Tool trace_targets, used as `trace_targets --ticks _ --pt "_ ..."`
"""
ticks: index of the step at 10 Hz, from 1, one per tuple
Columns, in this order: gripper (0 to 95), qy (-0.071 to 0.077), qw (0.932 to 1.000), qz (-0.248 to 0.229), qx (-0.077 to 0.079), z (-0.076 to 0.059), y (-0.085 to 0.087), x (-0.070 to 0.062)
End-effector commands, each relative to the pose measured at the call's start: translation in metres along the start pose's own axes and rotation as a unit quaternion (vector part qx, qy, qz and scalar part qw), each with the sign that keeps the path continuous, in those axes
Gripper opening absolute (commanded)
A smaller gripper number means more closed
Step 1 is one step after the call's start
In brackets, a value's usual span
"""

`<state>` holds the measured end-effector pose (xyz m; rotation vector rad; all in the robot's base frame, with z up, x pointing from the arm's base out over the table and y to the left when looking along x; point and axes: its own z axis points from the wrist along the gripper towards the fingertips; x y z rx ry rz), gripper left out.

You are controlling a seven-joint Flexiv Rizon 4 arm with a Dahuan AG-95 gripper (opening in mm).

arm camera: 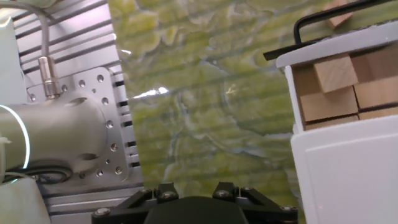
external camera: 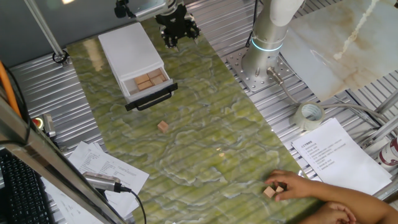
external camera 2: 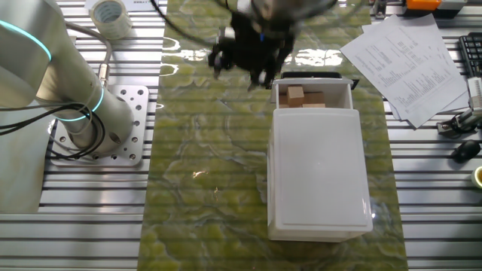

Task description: Take something out of a drawer

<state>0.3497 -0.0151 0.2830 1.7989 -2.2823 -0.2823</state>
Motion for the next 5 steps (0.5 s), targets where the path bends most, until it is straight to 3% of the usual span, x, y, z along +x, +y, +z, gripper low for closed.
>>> trace_targets --ticks 1,2,3,5 --pt "57.0 0.001 0.9999 -0.009 -0.007 -0.0159 0.0048 0.001" --pt "57.0 -0.009 0.9997 -0.02 -0.009 -0.0159 0.0048 0.001" --pt "57.0 -0.009 0.9997 -0.022 -0.01 -0.0159 0.0048 0.001" --pt "57.0 0.004 0.9998 -0.02 -0.002 -0.0159 0.0048 0.001"
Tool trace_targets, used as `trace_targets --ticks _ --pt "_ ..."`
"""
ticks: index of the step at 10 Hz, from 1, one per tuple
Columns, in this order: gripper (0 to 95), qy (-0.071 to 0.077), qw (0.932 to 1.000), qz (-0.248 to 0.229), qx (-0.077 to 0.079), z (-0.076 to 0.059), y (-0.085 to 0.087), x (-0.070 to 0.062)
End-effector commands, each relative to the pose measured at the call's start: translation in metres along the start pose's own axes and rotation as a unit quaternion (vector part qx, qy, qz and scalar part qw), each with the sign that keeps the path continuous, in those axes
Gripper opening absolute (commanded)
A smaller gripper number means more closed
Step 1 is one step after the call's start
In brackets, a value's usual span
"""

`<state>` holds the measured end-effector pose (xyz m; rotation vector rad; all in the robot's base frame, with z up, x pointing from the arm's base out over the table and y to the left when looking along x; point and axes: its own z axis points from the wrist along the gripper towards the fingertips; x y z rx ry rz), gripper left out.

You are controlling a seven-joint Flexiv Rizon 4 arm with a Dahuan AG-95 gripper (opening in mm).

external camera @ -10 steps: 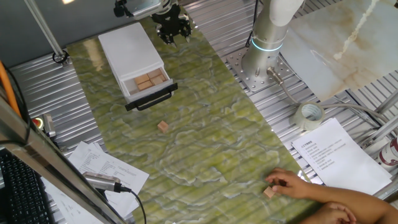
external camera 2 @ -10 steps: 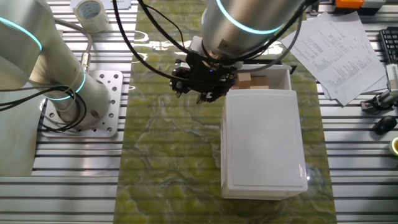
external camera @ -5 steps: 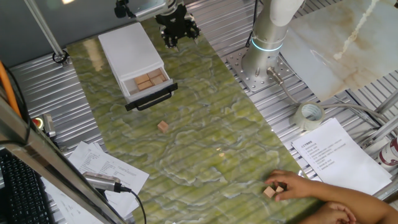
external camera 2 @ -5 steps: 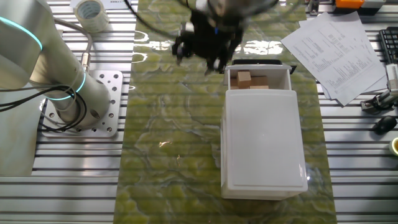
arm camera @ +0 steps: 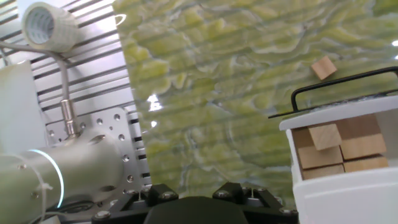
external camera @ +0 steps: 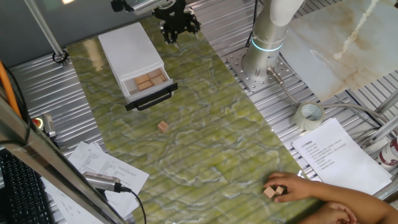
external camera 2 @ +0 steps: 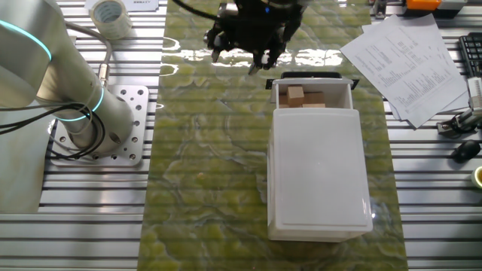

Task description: Take something out of a drawer

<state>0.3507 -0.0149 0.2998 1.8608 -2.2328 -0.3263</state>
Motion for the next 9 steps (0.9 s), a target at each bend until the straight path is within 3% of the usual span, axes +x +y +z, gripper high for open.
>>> trace_targets --ticks 1,2,3,4,5,6,8,9 --pt "57.0 0.012 0.9996 0.023 0.008 0.0 0.001 0.0" --pt "57.0 0.008 0.9995 0.031 0.008 0.0 0.001 0.0" --pt "57.0 0.009 0.9999 -0.002 0.012 0.0 0.001 0.0" --pt "76.0 0.007 0.9999 -0.007 0.011 0.0 0.001 0.0" --pt "76.0 0.006 0.9999 -0.01 0.011 0.0 0.001 0.0" --pt "57.0 0.006 0.9999 -0.007 0.013 0.0 0.001 -0.001" --pt "57.0 0.009 0.9995 -0.001 0.029 -0.007 0.007 -0.02" --pt "57.0 0.009 0.9995 0.001 0.031 -0.008 0.008 -0.023"
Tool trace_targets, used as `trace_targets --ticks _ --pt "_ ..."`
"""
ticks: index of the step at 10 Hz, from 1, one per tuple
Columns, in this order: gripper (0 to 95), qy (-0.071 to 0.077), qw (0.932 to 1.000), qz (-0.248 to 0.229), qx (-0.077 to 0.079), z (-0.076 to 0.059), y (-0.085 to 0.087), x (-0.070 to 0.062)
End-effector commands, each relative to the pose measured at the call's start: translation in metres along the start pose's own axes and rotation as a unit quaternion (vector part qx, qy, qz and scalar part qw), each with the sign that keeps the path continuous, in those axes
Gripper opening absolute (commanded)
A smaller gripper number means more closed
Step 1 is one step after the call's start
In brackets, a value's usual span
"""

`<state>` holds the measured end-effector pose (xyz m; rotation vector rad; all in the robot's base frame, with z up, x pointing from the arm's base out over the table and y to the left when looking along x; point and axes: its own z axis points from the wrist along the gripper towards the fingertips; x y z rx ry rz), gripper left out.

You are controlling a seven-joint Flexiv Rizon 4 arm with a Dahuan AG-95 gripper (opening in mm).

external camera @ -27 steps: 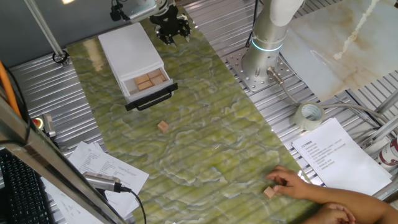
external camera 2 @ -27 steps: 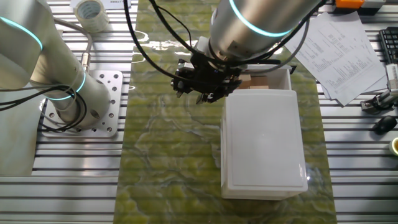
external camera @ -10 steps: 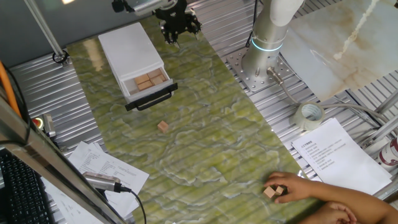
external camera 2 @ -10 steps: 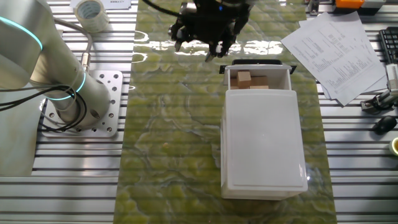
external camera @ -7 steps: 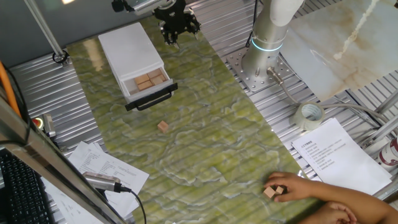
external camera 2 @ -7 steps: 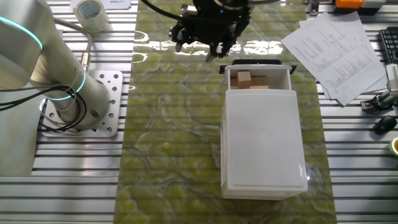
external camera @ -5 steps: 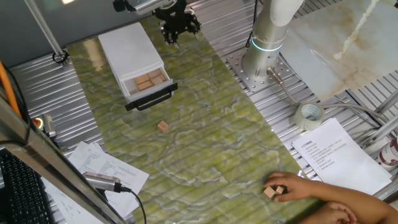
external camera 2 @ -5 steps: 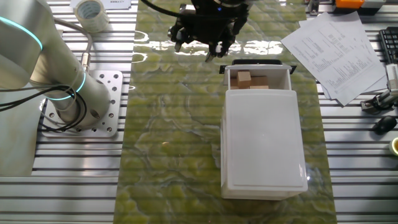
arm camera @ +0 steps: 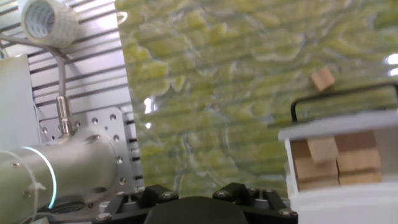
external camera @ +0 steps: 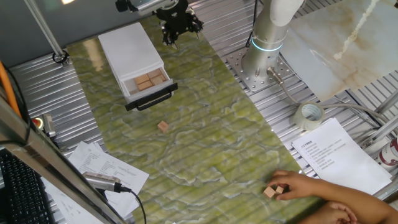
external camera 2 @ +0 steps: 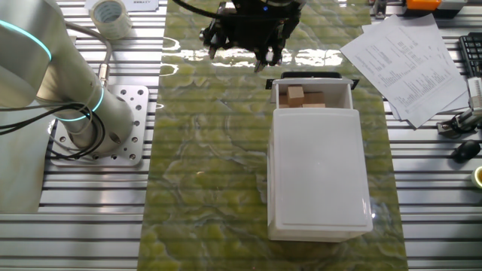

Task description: Take something out of a drawer

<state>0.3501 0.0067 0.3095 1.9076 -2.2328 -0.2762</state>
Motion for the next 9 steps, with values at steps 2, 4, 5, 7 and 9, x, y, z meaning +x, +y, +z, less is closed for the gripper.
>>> trace_targets --ticks 2,4,5,7,9 --pt "57.0 0.006 0.9999 0.007 0.012 0.004 -0.002 0.004" --pt "57.0 0.007 0.9998 0.004 0.018 0.011 -0.006 0.017" --pt "57.0 0.008 0.9997 0.002 0.024 0.015 -0.007 0.024" --pt "57.0 0.01 0.9997 0.003 0.024 0.015 -0.008 0.028" --pt "57.0 0.01 0.9997 0.007 0.023 0.012 -0.007 0.026"
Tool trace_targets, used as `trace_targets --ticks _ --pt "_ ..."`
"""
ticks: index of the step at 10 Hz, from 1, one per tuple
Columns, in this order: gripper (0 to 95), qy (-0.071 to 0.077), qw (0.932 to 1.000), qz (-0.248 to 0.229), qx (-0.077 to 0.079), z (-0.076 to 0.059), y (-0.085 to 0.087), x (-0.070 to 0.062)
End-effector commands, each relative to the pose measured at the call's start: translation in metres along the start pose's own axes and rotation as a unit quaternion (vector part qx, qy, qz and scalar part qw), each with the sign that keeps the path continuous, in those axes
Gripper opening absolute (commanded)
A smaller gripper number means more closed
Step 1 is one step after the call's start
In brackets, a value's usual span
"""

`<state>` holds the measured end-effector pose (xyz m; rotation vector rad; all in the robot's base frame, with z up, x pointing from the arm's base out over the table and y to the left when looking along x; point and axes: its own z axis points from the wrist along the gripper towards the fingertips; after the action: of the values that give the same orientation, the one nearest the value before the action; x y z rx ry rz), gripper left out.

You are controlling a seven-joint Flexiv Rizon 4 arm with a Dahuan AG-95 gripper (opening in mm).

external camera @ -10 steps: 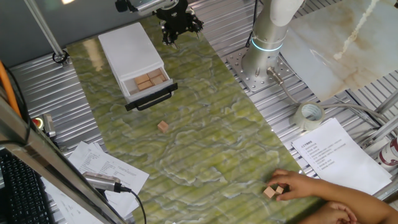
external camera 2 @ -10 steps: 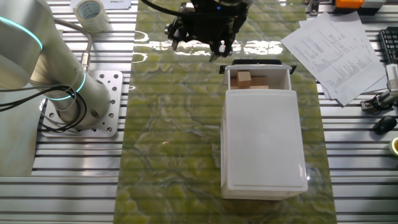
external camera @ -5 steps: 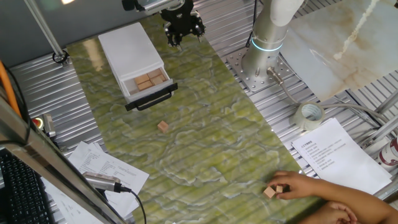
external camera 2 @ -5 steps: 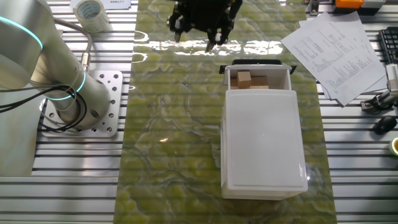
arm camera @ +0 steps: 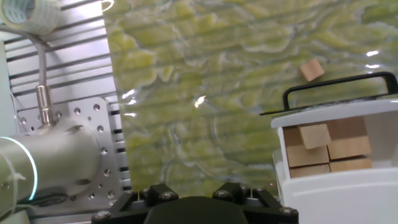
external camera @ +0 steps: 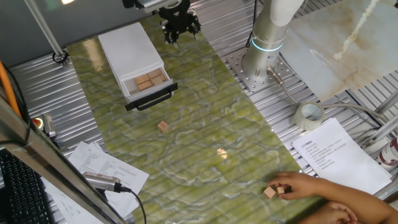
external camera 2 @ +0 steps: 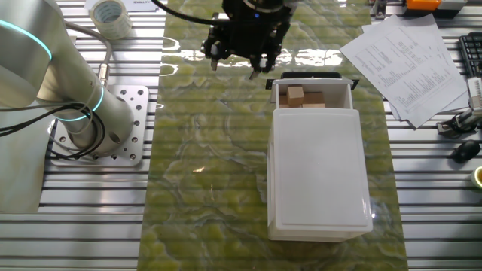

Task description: Take something out of a drawer

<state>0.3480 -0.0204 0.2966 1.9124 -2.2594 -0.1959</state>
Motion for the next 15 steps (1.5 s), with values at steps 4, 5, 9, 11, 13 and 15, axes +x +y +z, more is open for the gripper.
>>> trace_targets --ticks 4,5,9,11,13,15 --pt "57.0 -0.013 0.9999 -0.001 -0.005 0.012 -0.005 0.01" --pt "57.0 -0.015 0.9998 -0.007 -0.004 0.017 -0.01 0.013" --pt "57.0 -0.004 1.0 -0.007 -0.003 0.014 -0.006 0.011" --pt "57.0 -0.004 0.9999 -0.009 -0.004 0.011 -0.005 0.008" --pt "57.0 0.002 0.9998 0.015 -0.01 0.01 -0.004 0.008" --pt "57.0 -0.001 0.9993 0.036 -0.012 0.01 -0.004 0.008"
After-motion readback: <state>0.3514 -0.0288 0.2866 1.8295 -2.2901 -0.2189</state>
